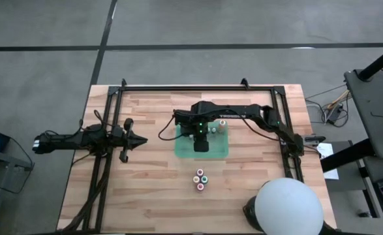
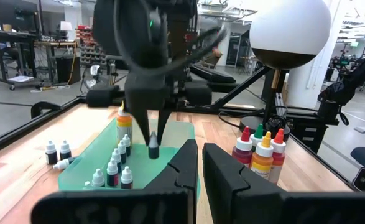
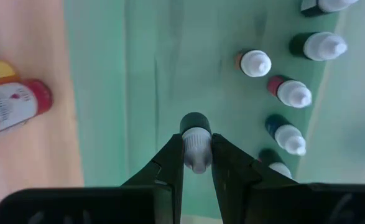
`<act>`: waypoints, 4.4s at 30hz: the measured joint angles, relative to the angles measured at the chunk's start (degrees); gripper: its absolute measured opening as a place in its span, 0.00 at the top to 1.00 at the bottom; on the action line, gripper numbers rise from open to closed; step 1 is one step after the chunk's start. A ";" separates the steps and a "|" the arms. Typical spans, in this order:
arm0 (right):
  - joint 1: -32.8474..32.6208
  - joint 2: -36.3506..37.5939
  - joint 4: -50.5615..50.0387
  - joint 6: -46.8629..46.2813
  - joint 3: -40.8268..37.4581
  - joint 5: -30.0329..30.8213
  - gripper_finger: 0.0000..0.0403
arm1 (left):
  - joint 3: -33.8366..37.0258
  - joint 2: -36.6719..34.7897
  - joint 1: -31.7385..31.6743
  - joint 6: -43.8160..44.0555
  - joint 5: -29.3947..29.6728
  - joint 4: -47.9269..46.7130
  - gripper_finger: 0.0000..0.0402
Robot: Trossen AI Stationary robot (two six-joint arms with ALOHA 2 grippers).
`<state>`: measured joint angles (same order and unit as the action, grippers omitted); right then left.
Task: Pick & Place food coloring
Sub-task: Put the small black food coloring bottle into the green container
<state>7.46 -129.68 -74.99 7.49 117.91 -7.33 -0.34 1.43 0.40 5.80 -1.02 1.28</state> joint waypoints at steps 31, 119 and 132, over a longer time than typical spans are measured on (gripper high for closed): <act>3.33 -3.22 5.78 -2.45 -2.63 2.99 0.87 | 0.00 0.01 0.02 0.00 0.00 -0.02 1.00; 18.65 6.85 8.81 -37.33 -5.84 3.01 0.68 | -0.01 0.01 -0.02 0.01 0.00 0.00 1.00; 19.26 6.83 10.53 -40.67 -9.42 2.73 0.69 | -0.01 0.01 0.00 0.02 0.00 -0.01 1.00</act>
<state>26.72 -122.85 -64.45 -33.18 108.48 -4.60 -0.35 1.45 0.40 5.82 -1.02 1.27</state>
